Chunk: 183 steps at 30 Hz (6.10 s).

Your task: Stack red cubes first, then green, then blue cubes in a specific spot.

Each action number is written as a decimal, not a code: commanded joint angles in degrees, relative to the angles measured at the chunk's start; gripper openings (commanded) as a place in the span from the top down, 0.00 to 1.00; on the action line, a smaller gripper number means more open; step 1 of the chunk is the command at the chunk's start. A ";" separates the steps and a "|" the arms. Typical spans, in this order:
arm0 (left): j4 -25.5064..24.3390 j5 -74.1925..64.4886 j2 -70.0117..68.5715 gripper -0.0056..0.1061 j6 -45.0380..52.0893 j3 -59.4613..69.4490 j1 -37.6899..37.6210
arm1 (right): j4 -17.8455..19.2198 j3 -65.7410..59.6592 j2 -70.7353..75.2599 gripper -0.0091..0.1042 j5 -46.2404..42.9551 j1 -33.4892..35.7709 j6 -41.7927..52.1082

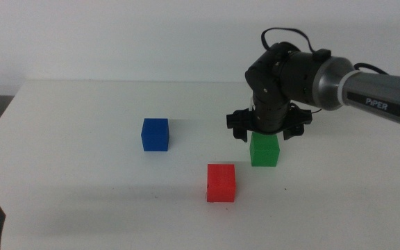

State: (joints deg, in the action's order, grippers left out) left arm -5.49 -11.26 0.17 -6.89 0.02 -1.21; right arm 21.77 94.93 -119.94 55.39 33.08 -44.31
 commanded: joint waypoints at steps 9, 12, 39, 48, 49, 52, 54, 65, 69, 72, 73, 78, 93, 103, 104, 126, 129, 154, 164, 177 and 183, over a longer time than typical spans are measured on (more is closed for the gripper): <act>-0.09 0.77 -0.17 0.11 -0.01 -0.02 0.01 | -0.08 -0.02 -3.36 0.17 -2.58 -0.85 0.11; -0.09 0.77 -0.17 0.11 -0.01 -0.02 0.01 | -1.06 -0.02 -3.92 0.39 -3.27 -1.64 -0.43; -0.09 0.77 -0.17 0.11 -0.01 -0.02 0.01 | 2.96 -0.02 7.68 0.82 9.34 16.57 -12.78; -0.09 0.77 -0.17 0.11 -0.01 -0.02 0.01 | 3.63 -0.02 4.87 0.82 8.08 16.33 -13.45; -0.09 0.77 -0.17 0.11 -0.01 -0.02 0.01 | 3.63 -0.02 4.64 0.82 7.60 16.33 -13.45; -0.09 0.77 -0.17 0.11 -0.01 -0.02 0.01 | 3.76 -0.02 4.05 0.82 6.94 16.11 -13.86; -0.09 0.77 -0.17 0.11 -0.01 -0.02 0.01 | 3.76 -0.02 3.50 0.82 6.56 16.11 -13.86; -0.09 0.77 -0.17 0.11 -0.01 -0.02 0.01 | 4.02 -0.04 1.82 0.63 6.31 15.78 -13.86; -0.09 0.77 -0.17 0.11 -0.01 -0.02 0.01 | 5.55 -0.04 1.82 0.27 5.92 15.42 -13.86; -0.09 0.77 -0.17 0.11 -0.01 -0.02 0.01 | 5.69 -0.04 1.82 0.11 4.52 14.85 -13.86; -0.09 0.77 -0.17 0.11 -0.01 -0.02 0.01 | 5.91 -0.04 2.10 0.10 4.91 14.75 -13.71; -0.09 0.77 -0.17 0.11 -0.01 -0.02 0.01 | 7.70 -1.20 12.39 0.10 7.65 16.60 -8.59; -0.09 0.77 -0.17 0.11 -0.01 -0.02 0.01 | 1.60 -39.14 77.40 0.10 -3.81 22.48 19.37; -0.09 0.77 -0.17 0.11 -0.01 -0.02 0.01 | -4.18 -40.40 83.70 0.10 -2.70 22.48 27.44; -0.09 0.77 -0.17 0.11 -0.01 -0.02 0.01 | -4.18 -40.40 83.70 0.10 -2.70 22.48 27.44; 16.58 -44.45 52.40 0.11 -0.20 -55.51 0.01 | -4.34 -40.40 83.70 0.10 -2.70 22.48 27.32; 17.97 -44.89 61.76 0.11 1.83 -61.57 -1.24 | -4.34 -40.40 83.70 0.10 -2.70 22.48 27.32; 12.73 -48.79 120.49 0.11 -6.15 -102.65 -15.97 | -4.34 -40.40 83.70 0.10 -2.70 22.48 27.32; 14.28 -42.27 125.92 0.12 -3.42 -102.65 -15.97 | -4.34 -40.40 83.70 0.10 -2.70 22.48 27.32; 14.17 -47.01 125.58 0.86 -3.42 -102.73 -15.97 | -4.34 -40.40 83.70 0.10 -2.70 22.48 27.32; 4.41 -56.55 113.97 0.97 -13.36 -102.73 -22.03 | -4.34 -40.40 83.70 0.10 -2.70 22.48 27.32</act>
State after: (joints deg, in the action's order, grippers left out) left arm 1.86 -65.19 118.08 -15.95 -102.39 -20.43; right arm 17.23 54.70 -36.51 52.95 55.34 -17.54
